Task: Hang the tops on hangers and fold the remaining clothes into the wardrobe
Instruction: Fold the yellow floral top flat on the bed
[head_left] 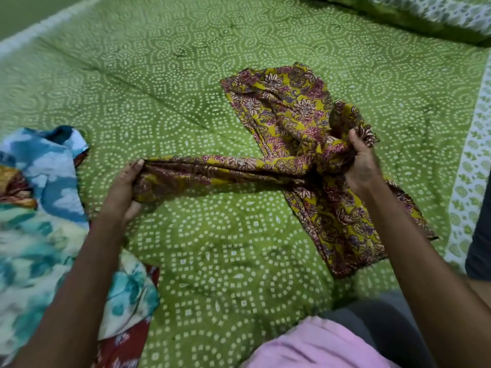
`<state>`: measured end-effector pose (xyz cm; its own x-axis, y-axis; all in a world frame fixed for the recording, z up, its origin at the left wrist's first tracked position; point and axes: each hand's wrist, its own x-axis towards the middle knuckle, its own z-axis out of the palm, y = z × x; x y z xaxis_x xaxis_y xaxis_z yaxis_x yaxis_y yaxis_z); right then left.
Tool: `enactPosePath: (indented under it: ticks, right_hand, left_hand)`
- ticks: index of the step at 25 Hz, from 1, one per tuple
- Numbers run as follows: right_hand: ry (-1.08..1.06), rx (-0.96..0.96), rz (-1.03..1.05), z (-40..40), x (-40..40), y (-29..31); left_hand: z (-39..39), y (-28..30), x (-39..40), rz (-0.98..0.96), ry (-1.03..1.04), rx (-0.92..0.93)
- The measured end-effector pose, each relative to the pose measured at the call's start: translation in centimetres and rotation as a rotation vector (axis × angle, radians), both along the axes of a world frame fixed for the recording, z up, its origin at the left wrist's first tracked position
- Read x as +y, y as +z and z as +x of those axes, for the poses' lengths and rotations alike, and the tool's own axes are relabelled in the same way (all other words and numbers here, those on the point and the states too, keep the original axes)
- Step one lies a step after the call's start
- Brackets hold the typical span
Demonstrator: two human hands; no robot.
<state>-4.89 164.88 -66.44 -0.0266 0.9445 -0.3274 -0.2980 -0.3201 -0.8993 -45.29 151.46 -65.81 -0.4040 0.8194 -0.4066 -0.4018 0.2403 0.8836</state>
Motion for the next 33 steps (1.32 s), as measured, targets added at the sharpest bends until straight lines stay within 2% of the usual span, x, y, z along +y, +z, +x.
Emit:
enactPosePath:
  ticks: [1,2,5,7,11,12,15,16,17,18,19,20,22,25,27,28,31,33]
  right_hand:
    - [0.013,-0.013,0.004,-0.5,0.0,0.0]
    - [0.006,-0.032,0.004,-0.7,0.2,-0.2]
    - [-0.045,-0.071,0.010,-1.1,0.6,-0.3]
    - [-0.083,-0.062,0.017,-1.1,0.8,0.2]
    - [-0.159,-0.054,0.061,-0.8,0.6,1.2]
    - [-0.189,-0.077,0.058,-0.7,0.7,1.1]
    - [-0.235,-0.094,0.093,-0.8,0.6,1.6]
    - [-0.249,-0.093,0.086,-0.8,0.6,1.8]
    - [-0.271,-0.079,0.077,-0.9,0.5,2.0]
    - [-0.294,-0.057,0.066,-0.7,0.6,1.6]
    - [-0.313,-0.021,0.066,-0.4,0.6,1.1]
    - [-0.321,-0.004,0.052,-0.1,0.5,0.8]
    - [-0.328,0.054,0.018,0.6,0.2,0.8]
    - [-0.374,0.200,-0.008,3.1,0.5,0.5]
    - [-0.414,0.298,0.017,5.4,0.8,0.2]
    - [-0.404,0.341,0.034,6.3,0.9,0.0]
    - [-0.360,0.381,0.044,8.4,0.9,-0.9]
    - [-0.335,0.378,0.057,8.7,0.8,-0.9]
  left_hand:
    - [0.7,-0.9,-0.5,0.032,0.090,-0.070]
    - [1.7,-1.5,-0.8,0.026,0.158,-0.028]
    - [3.6,-2.5,-1.6,0.026,0.308,0.473]
    - [4.0,-2.7,-2.4,-0.010,0.291,0.603]
    - [3.3,-4.4,-4.8,-0.504,0.035,0.719]
    - [3.0,-4.1,-5.1,-0.606,-0.078,0.810]
    - [3.3,-1.0,-4.5,-0.942,-0.595,1.132]
    - [4.2,0.2,-3.8,-0.959,-0.626,1.229]
    - [5.6,1.1,-2.7,-0.873,-0.561,1.302]
    - [7.3,1.6,-1.3,-0.691,-0.465,1.308]
    - [9.3,2.0,0.5,-0.467,-0.431,1.230]
    - [11.6,2.0,2.6,-0.266,-0.478,1.081]
    - [16.3,1.3,6.9,-0.045,-0.698,0.905]
    - [22.8,-0.3,11.9,0.007,-0.967,0.980]
    - [25.7,-1.5,13.5,-0.018,-0.996,1.049]
    - [26.4,-2.2,13.8,-0.009,-0.959,1.036]
    - [26.3,-3.1,14.8,0.037,-0.738,0.726]
    - [23.9,-3.0,16.1,0.017,-0.530,0.616]
